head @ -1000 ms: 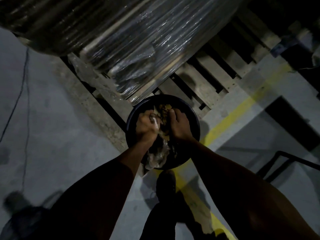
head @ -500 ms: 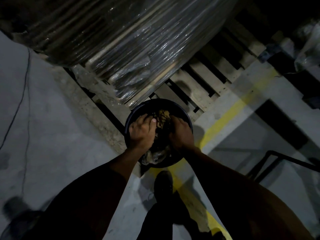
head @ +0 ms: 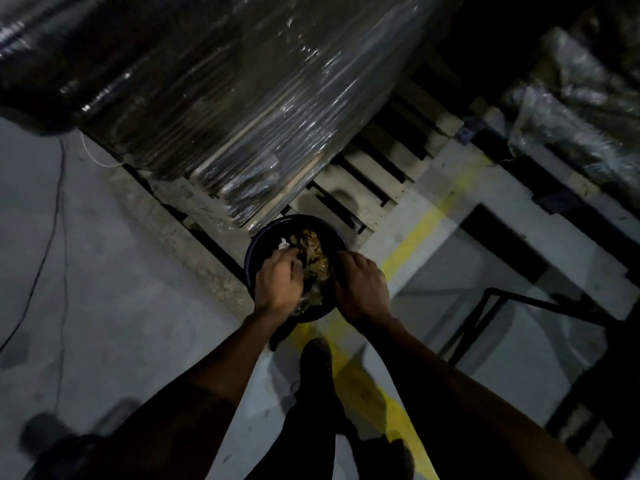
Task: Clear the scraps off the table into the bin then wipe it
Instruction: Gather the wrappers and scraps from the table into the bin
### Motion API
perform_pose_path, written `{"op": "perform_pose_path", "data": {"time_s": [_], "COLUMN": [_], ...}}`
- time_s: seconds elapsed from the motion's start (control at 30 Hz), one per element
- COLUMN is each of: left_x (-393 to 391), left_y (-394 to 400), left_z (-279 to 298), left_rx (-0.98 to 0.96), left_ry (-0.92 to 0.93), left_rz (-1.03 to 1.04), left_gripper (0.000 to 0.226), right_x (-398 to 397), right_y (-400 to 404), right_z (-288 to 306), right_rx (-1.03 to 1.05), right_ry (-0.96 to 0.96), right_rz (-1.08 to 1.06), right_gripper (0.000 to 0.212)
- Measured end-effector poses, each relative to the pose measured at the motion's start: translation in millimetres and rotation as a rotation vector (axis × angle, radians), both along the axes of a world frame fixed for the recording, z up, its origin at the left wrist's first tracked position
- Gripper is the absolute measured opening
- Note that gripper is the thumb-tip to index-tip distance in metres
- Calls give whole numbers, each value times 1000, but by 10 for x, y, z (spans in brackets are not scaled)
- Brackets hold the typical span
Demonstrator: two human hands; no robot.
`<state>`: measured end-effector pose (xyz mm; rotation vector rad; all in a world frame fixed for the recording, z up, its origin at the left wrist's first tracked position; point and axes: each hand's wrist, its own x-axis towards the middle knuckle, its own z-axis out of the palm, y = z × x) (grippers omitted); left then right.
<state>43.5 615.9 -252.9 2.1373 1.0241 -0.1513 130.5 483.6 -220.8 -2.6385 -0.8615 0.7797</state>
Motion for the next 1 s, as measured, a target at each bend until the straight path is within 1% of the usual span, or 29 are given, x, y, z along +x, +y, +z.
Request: {"op": "perform_pose_path", "data": {"time_s": [0.1,0.17,0.23,0.3,0.4,0.5,0.6,0.67,0.77,0.83,1.0], "left_x": [-6,23,37,36,12,-61,-227,-334,-501,-574,-615], "left_y": [-143,-241,-368,-506,-785,-1099,-1495,-1735,-2092,-2278,-2702], "left_z": [393,674,997,1277,1679,1996,2312,2471,2664,2721,2788], "left_rx": [-4,-47,-75,-67,-51,-63,-60,-47,-19,-18,21], "left_ry": [-39,-67,-123,-203,-284,-315,-360,-387,-457,-478,-445], "left_rz": [-5,35,41,14,-34,-91,-127,-147,-258,-309,-403], "left_gripper": [37,39,42,39,36,36,42,51,47,44,34], "right_x": [-46,-77,-130,-190,-287,-403,-641,-814,-1075,-1222,-1553], "right_y": [-180,-299,-445,-584,-881,-1233,-1703,-2011,-2492,-2774,-3393], "right_z": [463,740,1021,1276,1628,1926,2212,2318,2448,2477,2428], "right_rx": [37,80,122,169,231,273,328,356,329,313,331], "right_ry": [-42,-51,-78,-99,-144,-203,-283,-345,-312,-323,-355], "right_rz": [-46,-88,-126,-180,-240,-288,-337,-362,-485,-550,-667], "right_gripper": [49,43,45,51,46,42,42,48,52,50,41]}}
